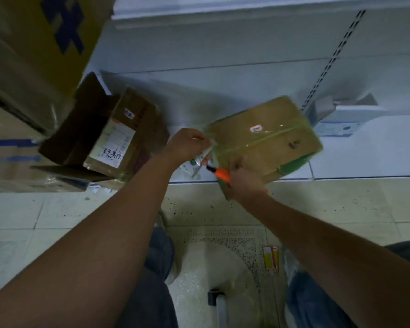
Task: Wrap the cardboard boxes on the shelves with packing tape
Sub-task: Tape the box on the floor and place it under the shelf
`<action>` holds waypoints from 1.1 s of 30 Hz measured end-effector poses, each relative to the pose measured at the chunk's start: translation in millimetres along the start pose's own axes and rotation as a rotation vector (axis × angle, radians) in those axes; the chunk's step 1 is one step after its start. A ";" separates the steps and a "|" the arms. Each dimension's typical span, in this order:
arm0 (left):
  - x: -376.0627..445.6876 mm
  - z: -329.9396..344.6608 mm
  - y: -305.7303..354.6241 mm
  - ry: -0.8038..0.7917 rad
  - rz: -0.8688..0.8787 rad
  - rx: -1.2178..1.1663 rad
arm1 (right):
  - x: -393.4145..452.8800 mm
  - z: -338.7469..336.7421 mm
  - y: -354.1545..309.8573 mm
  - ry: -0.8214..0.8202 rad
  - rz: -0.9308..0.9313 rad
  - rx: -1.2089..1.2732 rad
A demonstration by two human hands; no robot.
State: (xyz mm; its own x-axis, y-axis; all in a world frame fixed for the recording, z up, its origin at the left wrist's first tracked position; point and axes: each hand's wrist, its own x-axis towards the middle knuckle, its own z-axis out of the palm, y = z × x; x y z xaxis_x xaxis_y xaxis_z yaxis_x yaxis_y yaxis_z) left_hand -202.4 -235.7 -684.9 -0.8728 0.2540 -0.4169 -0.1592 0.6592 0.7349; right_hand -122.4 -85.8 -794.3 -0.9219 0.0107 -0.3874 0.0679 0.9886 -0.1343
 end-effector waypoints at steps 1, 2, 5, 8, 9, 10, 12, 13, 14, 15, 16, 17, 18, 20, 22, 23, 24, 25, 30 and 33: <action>0.6 -2.2 2.4 -0.011 0.003 -0.012 | -11.0 4.0 5.9 -0.015 -0.065 -0.035; 1.5 -4.2 4.3 -0.029 0.008 -0.012 | -18.0 9.6 12.8 -0.018 -0.122 -0.075; 0.8 -8.4 6.5 -0.133 0.008 -0.066 | -29.5 19.0 32.6 -0.066 -0.234 -0.169; -4.5 -12.8 4.0 -0.226 0.014 -0.063 | -23.3 2.1 48.7 -0.027 -0.155 -0.280; -6.8 -14.0 2.7 -0.247 0.027 -0.049 | -15.4 -6.5 54.3 0.010 -0.123 -0.273; -8.2 -14.8 0.8 -0.270 0.044 -0.041 | -7.3 -16.3 59.0 0.037 -0.116 -0.263; -11.0 -15.7 -1.4 -0.296 0.054 -0.030 | 3.1 -34.5 69.1 0.050 -0.170 -0.284; -12.1 -17.2 -2.5 -0.297 0.049 -0.034 | 2.0 -40.8 74.2 0.042 -0.206 -0.292; -12.5 -18.9 -3.9 -0.296 0.042 -0.038 | -2.9 -45.3 79.2 0.052 -0.232 -0.301; -14.6 -21.4 -3.0 -0.292 0.034 -0.038 | -9.7 -47.5 83.9 0.107 -0.227 -0.254; -15.0 -23.8 -3.1 -0.286 0.027 -0.038 | -16.4 -47.7 86.0 0.192 -0.192 -0.133; -16.0 -25.9 -3.3 -0.291 0.021 -0.048 | -23.3 -49.5 81.8 0.280 -0.101 0.132; -16.0 -25.8 -3.2 -0.300 0.022 -0.054 | -30.9 -54.1 72.1 0.345 -0.008 0.479; -17.9 -21.8 0.2 -0.309 0.042 -0.026 | -41.9 -73.8 44.6 0.304 0.118 1.042; -21.7 -12.3 4.7 -0.335 0.095 0.003 | -41.0 -87.2 20.9 0.187 0.104 1.186; -25.9 -6.9 7.8 -0.353 0.121 0.001 | -37.3 -89.3 14.0 0.180 0.101 1.130; -29.3 -1.3 8.9 -0.370 0.134 0.001 | -34.2 -91.3 9.0 0.199 0.135 1.040; -34.3 3.6 11.5 -0.393 0.135 -0.005 | -29.7 -90.6 9.1 0.228 0.191 0.944; -37.1 20.4 12.4 -0.393 0.317 0.127 | -34.8 -89.3 22.8 0.242 0.320 0.856; -36.9 17.8 4.3 -0.303 0.430 0.266 | -37.4 -85.9 32.5 0.203 0.362 0.937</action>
State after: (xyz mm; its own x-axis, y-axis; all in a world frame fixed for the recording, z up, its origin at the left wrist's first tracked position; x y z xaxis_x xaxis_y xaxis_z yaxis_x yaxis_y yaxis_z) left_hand -162.6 -229.6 -675.9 -0.6559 0.7033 -0.2741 0.3353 0.5968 0.7290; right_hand -118.5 -41.1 -705.8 -0.8282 0.3964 -0.3963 0.5454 0.4071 -0.7327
